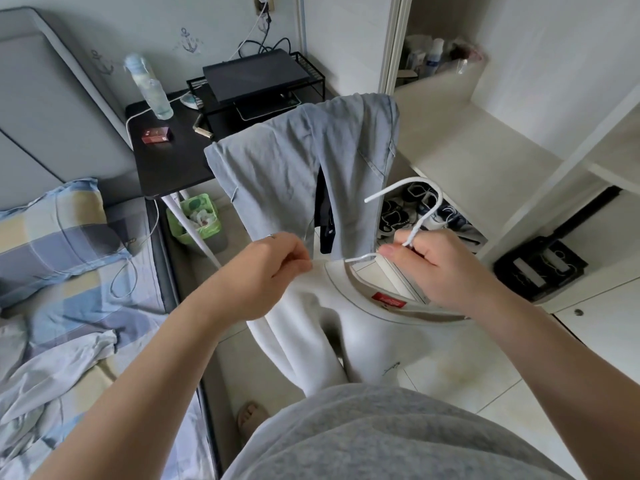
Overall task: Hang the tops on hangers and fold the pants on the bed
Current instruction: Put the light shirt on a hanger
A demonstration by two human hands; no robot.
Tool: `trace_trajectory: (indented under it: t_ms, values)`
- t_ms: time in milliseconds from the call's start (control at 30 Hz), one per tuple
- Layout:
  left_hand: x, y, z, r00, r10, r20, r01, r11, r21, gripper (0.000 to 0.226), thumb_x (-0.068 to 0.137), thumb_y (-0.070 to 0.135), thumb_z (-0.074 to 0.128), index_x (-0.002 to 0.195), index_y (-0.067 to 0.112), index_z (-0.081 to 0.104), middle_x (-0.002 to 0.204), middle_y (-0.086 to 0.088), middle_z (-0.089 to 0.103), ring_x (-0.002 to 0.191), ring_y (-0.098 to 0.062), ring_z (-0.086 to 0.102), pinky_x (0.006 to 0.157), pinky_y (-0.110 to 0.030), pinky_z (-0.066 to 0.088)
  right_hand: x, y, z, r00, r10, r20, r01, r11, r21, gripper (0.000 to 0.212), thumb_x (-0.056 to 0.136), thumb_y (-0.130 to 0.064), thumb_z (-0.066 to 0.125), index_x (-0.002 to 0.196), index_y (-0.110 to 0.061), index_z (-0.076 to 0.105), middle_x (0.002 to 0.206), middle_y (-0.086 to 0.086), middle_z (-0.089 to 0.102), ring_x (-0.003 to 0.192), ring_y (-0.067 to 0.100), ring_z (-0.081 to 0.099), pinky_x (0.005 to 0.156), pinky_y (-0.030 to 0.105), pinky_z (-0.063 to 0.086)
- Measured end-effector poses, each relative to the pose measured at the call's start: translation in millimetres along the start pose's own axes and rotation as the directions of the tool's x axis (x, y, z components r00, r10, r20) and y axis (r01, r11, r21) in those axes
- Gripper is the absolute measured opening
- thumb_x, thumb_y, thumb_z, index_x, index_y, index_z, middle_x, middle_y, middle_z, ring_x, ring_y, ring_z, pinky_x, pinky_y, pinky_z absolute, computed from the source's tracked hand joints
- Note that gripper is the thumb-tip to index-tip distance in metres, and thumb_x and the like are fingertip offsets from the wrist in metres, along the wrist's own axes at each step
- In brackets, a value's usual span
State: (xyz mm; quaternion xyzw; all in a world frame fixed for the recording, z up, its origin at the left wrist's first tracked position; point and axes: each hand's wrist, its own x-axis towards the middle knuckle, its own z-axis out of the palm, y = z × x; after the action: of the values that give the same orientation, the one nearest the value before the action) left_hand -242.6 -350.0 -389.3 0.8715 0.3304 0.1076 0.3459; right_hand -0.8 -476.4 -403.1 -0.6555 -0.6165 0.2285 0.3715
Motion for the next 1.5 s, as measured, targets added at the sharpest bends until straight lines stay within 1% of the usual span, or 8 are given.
trace_trajectory:
  t_ms: [233,500,600,800,933,1067,1300,1500]
  values:
    - [-7,3,8,0.928,0.246,-0.28,-0.193,0.96,0.203,0.005,0.096,0.005,0.063,0.093,0.003,0.066,0.089,0.001,0.061,0.086,-0.016,0.055,0.076,-0.022,0.044,11,1,-5,0.999,0.029,-0.016,-0.027,0.997,0.068,0.048,0.097,-0.034,0.055,0.061,-0.018,0.028,0.053,-0.008,0.025,0.05,0.007,0.024,0.049,0.017,0.023]
    - [0,-7,9,0.978,0.188,-0.087,-0.176,0.976,0.126,0.017,0.103,0.009,0.048,0.098,0.004,0.063,0.09,0.004,0.052,0.083,-0.02,0.053,0.078,-0.034,0.043,26,-13,-3,1.0,-0.021,0.008,0.021,0.999,0.033,0.052,0.096,-0.036,0.059,0.055,-0.024,0.03,0.048,-0.008,0.024,0.049,0.009,0.022,0.047,0.024,0.021]
    - [-1,-6,11,0.947,0.24,-0.215,-0.211,0.966,0.148,0.017,0.102,0.011,0.049,0.094,0.006,0.064,0.086,0.004,0.055,0.08,-0.02,0.055,0.074,-0.033,0.045,29,-9,-7,0.999,-0.048,0.026,0.047,0.999,0.02,0.045,0.097,-0.027,0.064,0.06,-0.02,0.041,0.055,-0.007,0.034,0.052,0.011,0.03,0.053,0.03,0.03]
    - [4,-12,-21,0.831,0.244,-0.5,-0.137,0.961,0.241,0.014,0.097,0.008,0.057,0.094,0.001,0.069,0.085,-0.003,0.06,0.08,-0.013,0.053,0.077,-0.009,0.039,5,24,-14,0.834,-0.349,-0.427,0.222,0.921,-0.32,0.013,0.089,-0.011,0.063,0.097,0.0,0.065,0.098,0.007,0.063,0.092,0.023,0.058,0.082,0.043,0.047]
    - [3,-7,-24,0.789,0.234,-0.568,-0.137,0.968,0.209,0.012,0.096,0.006,0.06,0.096,0.002,0.071,0.085,0.002,0.058,0.084,0.005,0.051,0.08,-0.004,0.035,-14,29,49,0.998,-0.065,-0.009,0.065,0.998,-0.009,0.026,0.092,-0.018,0.065,0.118,-0.016,0.066,0.105,-0.005,0.068,0.095,0.005,0.062,0.078,0.035,0.053]
    - [4,0,-17,0.783,0.219,-0.582,-0.126,0.972,0.196,0.01,0.095,0.004,0.06,0.093,0.004,0.07,0.084,0.003,0.057,0.08,0.002,0.048,0.079,-0.003,0.035,3,37,108,0.971,0.103,0.218,-0.079,0.99,-0.115,0.063,0.095,-0.037,0.062,0.15,-0.03,0.033,0.149,-0.008,0.043,0.127,0.014,0.049,0.101,0.036,0.045]
    - [-4,1,-26,0.776,0.158,-0.61,-0.107,0.987,0.119,0.011,0.096,0.009,0.061,0.09,0.008,0.07,0.078,0.006,0.055,0.081,-0.002,0.051,0.073,-0.007,0.035,30,40,130,0.999,-0.002,-0.048,-0.006,0.985,-0.172,0.06,0.087,-0.026,0.07,0.141,-0.018,0.045,0.142,-0.001,0.048,0.132,0.025,0.043,0.11,0.041,0.035]
    - [-7,-2,-26,0.769,0.125,-0.627,-0.089,0.992,0.088,0.01,0.095,0.008,0.062,0.089,0.008,0.07,0.079,0.011,0.055,0.08,-0.002,0.051,0.073,-0.006,0.034,46,34,126,0.998,0.009,-0.057,-0.008,1.0,0.006,0.015,0.087,-0.022,0.067,0.078,-0.021,0.055,0.087,-0.007,0.062,0.088,0.011,0.054,0.083,0.03,0.041]
